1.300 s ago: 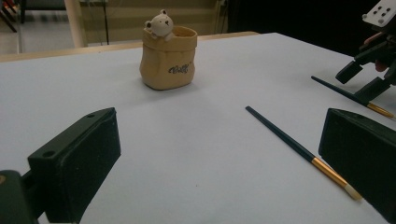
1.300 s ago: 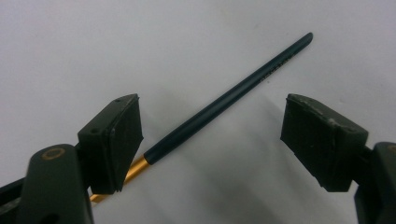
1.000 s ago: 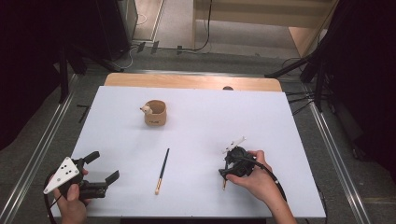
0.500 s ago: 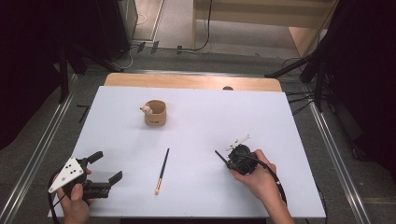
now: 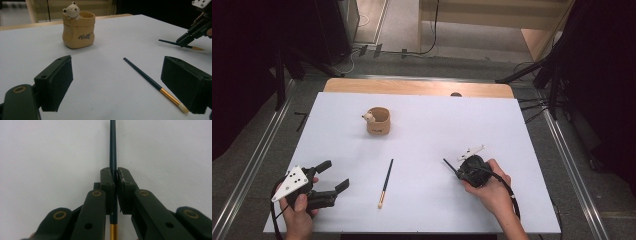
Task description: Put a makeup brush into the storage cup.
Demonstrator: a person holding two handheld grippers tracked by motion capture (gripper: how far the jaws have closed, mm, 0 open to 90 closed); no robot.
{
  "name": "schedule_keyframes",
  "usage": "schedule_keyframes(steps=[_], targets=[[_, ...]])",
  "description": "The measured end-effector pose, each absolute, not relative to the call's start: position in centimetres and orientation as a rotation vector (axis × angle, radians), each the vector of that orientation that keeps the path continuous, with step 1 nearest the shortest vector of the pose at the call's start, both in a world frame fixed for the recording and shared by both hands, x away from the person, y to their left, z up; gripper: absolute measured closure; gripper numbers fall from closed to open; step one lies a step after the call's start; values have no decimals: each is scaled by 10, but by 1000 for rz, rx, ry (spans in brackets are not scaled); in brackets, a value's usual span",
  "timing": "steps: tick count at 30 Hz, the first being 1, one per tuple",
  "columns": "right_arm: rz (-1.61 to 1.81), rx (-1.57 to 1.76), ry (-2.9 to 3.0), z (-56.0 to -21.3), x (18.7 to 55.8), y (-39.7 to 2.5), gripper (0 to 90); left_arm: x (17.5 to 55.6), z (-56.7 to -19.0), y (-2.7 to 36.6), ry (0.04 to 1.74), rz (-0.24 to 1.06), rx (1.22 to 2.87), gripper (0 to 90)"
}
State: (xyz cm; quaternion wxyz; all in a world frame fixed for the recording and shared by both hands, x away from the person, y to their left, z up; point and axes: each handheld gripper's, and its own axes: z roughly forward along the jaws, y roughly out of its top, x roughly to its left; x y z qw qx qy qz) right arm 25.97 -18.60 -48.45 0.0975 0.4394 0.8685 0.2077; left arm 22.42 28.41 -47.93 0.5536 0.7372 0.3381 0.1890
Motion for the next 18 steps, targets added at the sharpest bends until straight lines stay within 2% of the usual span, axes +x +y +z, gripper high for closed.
schedule_keyframes(steps=[8, 14, 18], targets=[[659, 1273, 2558, -477, 258, -188, 856, 235, -475, 268, 765, 388, 1764, 67], [683, 1263, 2565, -475, 259, -188, 856, 247, -473, 256, 746, 330, 1780, 1], [703, 1252, 2561, -472, 259, -188, 856, 252, -470, 247, 735, 328, 1781, 0]])
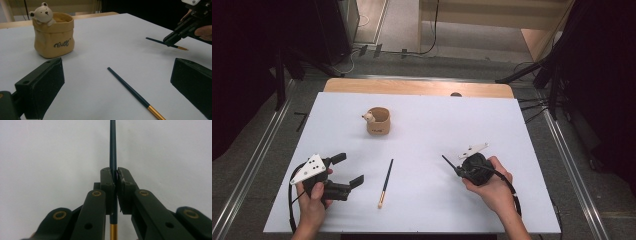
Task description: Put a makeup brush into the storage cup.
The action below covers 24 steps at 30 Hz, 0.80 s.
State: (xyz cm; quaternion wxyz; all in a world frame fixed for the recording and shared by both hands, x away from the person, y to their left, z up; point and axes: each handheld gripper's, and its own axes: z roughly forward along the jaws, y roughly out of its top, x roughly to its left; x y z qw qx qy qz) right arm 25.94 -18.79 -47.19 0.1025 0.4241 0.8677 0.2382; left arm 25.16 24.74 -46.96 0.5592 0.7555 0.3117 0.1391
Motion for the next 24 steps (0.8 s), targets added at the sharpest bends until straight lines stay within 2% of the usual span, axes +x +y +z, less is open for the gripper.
schedule_keyframes(steps=[10, 19, 24], targets=[[727, 1235, 2561, -463, 262, -187, 856, 263, -460, 229, 718, 331, 1771, 0], [787, 1207, 2556, -449, 270, -183, 856, 279, -454, 215, 666, 247, 1764, 0], [810, 1187, 2553, -444, 274, -180, 856, 284, -451, 201, 647, 245, 1760, 0]])
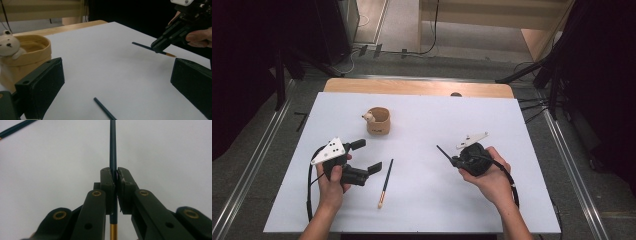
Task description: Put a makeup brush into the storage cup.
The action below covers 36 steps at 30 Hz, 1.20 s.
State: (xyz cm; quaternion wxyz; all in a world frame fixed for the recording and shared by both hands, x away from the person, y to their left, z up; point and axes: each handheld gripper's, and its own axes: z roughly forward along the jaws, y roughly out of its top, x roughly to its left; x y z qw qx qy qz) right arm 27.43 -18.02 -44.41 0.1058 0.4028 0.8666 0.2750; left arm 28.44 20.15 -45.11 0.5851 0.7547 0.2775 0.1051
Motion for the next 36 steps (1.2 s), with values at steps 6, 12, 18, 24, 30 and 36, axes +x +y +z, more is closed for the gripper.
schedule_keyframes(steps=[6, 12, 18, 24, 30, 36], targets=[[833, 1164, 2548, -439, 277, -177, 855, 292, -447, 193, 649, 248, 1739, 0], [840, 1132, 2558, -440, 274, -171, 855, 298, -450, 187, 647, 214, 1754, 0], [864, 1099, 2564, -436, 270, -166, 855, 300, -453, 180, 613, 174, 1773, 0], [895, 1072, 2572, -434, 268, -164, 855, 301, -456, 176, 601, 146, 1787, 0], [917, 1038, 2575, -431, 266, -159, 855, 301, -456, 168, 567, 76, 1784, 0], [946, 1003, 2600, -429, 263, -153, 855, 300, -458, 161, 524, 24, 1800, 42]])
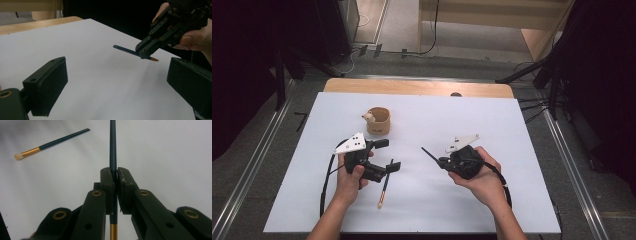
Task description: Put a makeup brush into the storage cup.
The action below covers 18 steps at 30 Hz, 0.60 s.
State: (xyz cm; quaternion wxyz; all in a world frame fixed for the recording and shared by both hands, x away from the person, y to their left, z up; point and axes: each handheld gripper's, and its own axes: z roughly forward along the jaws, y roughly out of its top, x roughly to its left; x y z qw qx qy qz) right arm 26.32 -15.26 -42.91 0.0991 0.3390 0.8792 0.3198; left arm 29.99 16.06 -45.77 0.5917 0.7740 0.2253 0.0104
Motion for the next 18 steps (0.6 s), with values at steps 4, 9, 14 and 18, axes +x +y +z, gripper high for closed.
schedule_keyframes(steps=[4, 9, 14, 18], targets=[[967, 976, 2621, -429, 261, -148, 855, 299, -457, 154, 500, -16, 1820, 58], [1013, 934, 2642, -426, 258, -144, 855, 297, -456, 145, 461, -70, 1854, 73], [1032, 882, 2660, -422, 253, -141, 855, 296, -459, 138, 443, -103, 1885, 127], [1040, 840, 2669, -419, 250, -139, 855, 296, -460, 135, 437, -124, 1896, 143]])
